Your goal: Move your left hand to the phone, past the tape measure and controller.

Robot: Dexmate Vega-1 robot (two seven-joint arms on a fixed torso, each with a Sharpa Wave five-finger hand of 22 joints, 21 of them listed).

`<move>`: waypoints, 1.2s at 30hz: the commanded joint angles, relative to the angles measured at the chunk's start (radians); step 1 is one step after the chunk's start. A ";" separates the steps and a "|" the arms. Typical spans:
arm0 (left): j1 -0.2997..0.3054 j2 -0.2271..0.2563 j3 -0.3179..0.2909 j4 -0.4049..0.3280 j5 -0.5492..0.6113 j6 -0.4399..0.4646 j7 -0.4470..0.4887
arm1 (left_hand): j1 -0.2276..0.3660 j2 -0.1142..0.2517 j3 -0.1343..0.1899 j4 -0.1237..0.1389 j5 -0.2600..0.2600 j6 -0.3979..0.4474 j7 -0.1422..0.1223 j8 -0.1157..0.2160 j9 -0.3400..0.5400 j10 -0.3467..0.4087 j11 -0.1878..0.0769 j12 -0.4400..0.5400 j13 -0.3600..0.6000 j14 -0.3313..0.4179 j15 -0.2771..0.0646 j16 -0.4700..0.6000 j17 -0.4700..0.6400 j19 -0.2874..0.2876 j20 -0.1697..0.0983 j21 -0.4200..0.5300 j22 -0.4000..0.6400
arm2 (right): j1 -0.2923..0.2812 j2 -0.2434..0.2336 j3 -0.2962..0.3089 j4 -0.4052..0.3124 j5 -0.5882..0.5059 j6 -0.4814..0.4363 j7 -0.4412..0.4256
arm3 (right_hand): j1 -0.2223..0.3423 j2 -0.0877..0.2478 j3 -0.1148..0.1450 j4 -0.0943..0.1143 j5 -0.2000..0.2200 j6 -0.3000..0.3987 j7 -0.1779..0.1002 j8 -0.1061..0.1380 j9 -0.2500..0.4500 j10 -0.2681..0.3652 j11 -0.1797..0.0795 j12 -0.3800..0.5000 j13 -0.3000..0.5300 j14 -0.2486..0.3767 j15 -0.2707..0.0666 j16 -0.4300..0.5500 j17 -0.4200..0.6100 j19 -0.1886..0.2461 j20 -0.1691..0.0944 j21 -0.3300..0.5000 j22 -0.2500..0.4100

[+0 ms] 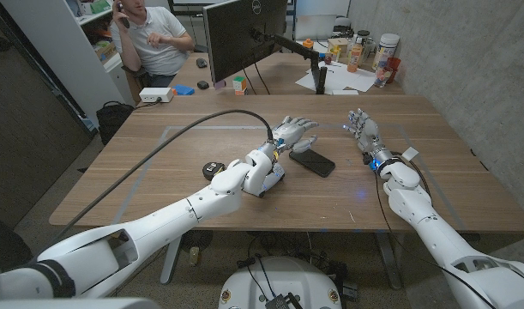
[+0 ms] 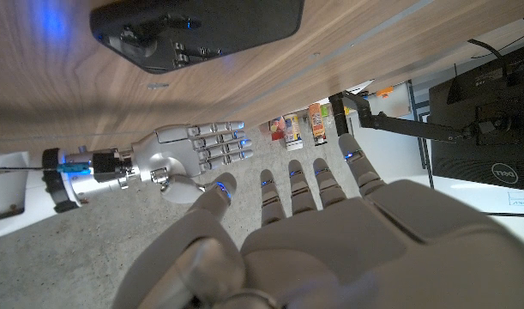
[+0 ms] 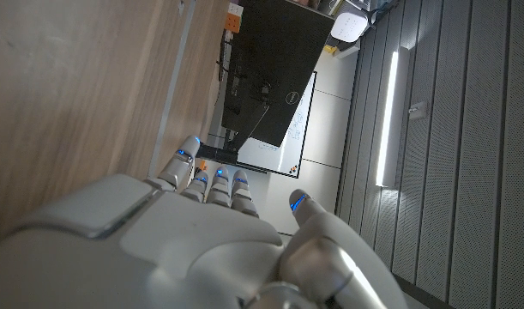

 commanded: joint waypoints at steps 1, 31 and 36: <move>-0.058 -0.079 0.093 0.205 0.060 0.000 0.000 | -0.006 -0.001 -0.002 0.000 -0.002 -0.015 0.000 -0.004 0.004 -0.017 -0.001 -0.004 0.002 -0.019 -0.002 -0.006 0.004 -0.034 0.002 -0.007 0.003 | -0.011 -0.007 0.003 -0.017 0.003 -0.003 -0.002 | 0.004 0.114 0.004 0.000 0.005 0.004 0.002 0.010 0.002 0.009 0.001 0.002 0.002 0.000 0.001 0.004 0.002 -0.056 -0.042 -0.001 0.004; -0.116 -0.120 0.134 0.343 -0.059 -0.126 0.029 | -0.031 0.011 -0.017 0.018 -0.004 -0.047 0.005 -0.002 0.012 -0.039 -0.001 -0.001 0.005 -0.038 -0.029 -0.016 0.008 -0.027 0.000 -0.022 0.006 | 0.001 -0.006 0.000 0.007 0.005 0.006 0.009 | 0.002 0.111 0.000 0.000 0.005 0.012 0.005 0.010 0.002 0.015 0.006 0.002 0.001 0.003 0.008 0.003 0.002 -0.051 -0.036 -0.007 0.004; -0.122 -0.124 0.132 0.348 -0.080 -0.144 0.024 | -0.041 0.015 -0.022 0.028 -0.004 -0.049 0.007 -0.001 0.013 -0.038 -0.001 0.001 0.005 -0.037 -0.032 -0.015 0.010 -0.023 0.000 -0.022 0.006 | 0.005 -0.004 0.001 0.016 0.005 0.012 0.013 | 0.002 0.111 -0.001 0.000 0.005 0.012 0.005 0.010 0.002 0.014 0.006 0.001 0.001 0.004 0.009 0.003 0.002 -0.051 -0.035 -0.009 0.004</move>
